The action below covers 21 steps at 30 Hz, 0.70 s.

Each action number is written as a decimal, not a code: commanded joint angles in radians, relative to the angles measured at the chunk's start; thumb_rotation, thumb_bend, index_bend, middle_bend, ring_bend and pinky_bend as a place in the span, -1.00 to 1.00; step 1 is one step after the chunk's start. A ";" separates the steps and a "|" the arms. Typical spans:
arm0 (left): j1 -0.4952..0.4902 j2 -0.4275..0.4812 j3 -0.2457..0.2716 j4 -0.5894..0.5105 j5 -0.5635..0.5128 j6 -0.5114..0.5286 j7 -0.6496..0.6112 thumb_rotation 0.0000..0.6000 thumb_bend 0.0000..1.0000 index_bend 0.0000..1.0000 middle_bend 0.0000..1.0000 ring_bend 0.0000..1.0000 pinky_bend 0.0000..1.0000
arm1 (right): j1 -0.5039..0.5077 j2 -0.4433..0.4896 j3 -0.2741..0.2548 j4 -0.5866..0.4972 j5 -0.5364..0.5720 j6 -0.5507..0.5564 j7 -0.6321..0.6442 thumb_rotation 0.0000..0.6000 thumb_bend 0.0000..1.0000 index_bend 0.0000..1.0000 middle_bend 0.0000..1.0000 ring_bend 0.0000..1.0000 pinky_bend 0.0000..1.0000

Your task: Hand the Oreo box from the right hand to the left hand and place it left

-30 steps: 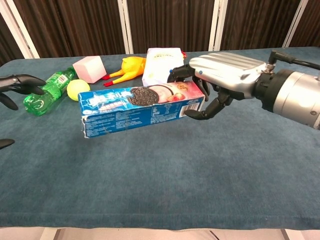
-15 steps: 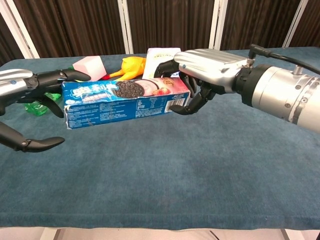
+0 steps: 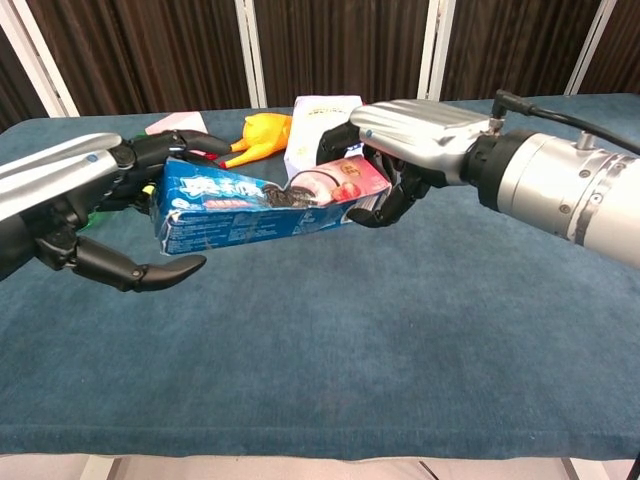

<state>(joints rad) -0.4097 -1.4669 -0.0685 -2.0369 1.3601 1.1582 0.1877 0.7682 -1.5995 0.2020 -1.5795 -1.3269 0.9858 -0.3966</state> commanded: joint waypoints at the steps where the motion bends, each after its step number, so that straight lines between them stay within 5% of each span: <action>1: 0.005 -0.056 -0.006 0.044 -0.020 0.034 0.047 1.00 -0.38 -0.61 -0.50 -0.52 -0.24 | 0.001 0.003 0.000 -0.001 0.003 0.003 0.005 1.00 1.00 0.27 0.13 0.20 0.08; 10: 0.013 -0.182 -0.021 0.185 0.005 0.113 0.080 1.00 -0.28 -0.12 0.10 0.10 0.21 | 0.002 0.014 -0.006 -0.004 0.005 0.010 0.030 1.00 1.00 0.27 0.13 0.20 0.08; 21: 0.024 -0.206 -0.029 0.221 0.022 0.157 0.110 1.00 -0.22 0.32 0.51 0.49 0.56 | 0.001 0.023 -0.016 -0.003 -0.006 0.022 0.049 1.00 1.00 0.27 0.13 0.20 0.08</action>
<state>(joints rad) -0.3862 -1.6730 -0.0958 -1.8155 1.3828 1.3143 0.2959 0.7689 -1.5766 0.1865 -1.5828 -1.3330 1.0083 -0.3473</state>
